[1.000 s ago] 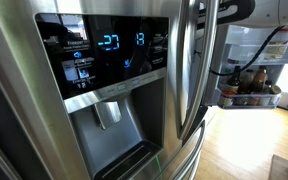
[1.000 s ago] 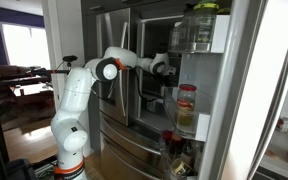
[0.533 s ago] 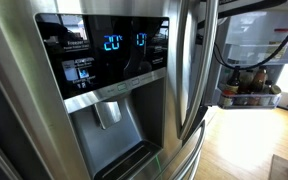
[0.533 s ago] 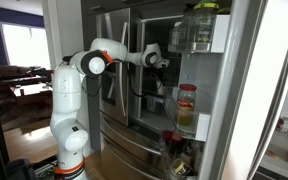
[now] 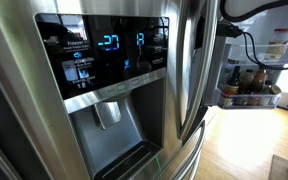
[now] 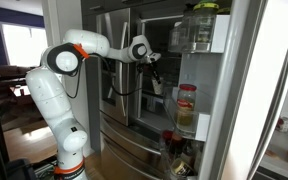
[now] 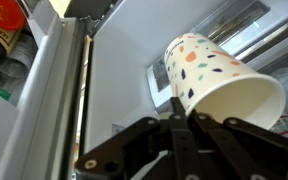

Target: Move the white cup to the middle shelf on the fridge door

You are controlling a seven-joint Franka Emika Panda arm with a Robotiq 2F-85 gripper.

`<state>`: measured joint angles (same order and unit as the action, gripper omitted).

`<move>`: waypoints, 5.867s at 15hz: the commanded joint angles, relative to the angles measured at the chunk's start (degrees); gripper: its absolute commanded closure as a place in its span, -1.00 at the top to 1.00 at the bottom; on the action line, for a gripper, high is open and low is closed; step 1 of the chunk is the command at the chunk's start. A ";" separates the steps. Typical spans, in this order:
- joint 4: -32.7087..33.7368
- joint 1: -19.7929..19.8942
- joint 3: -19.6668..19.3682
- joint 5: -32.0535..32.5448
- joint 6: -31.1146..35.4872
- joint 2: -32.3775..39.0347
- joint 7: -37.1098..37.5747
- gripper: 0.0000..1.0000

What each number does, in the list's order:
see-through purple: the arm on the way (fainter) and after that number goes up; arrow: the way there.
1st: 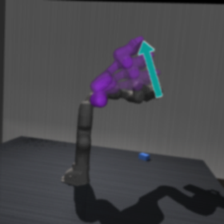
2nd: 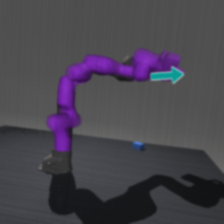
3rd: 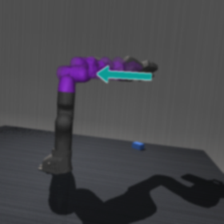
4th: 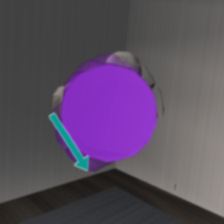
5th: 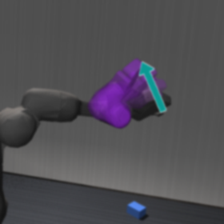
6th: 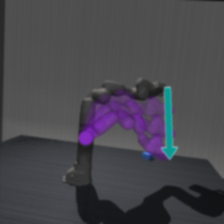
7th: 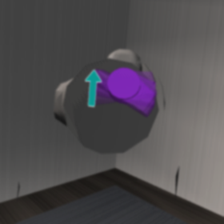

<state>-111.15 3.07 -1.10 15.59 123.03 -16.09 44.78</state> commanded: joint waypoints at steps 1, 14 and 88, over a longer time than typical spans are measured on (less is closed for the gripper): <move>-6.61 2.80 1.74 0.46 -0.94 -7.58 2.58 -0.98; -1.72 9.77 5.12 5.68 -8.82 -10.21 13.91 -0.98; 3.81 9.29 12.81 21.43 -34.08 -13.03 16.06 1.00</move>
<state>-107.78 15.78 13.73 35.59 90.08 -29.73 59.81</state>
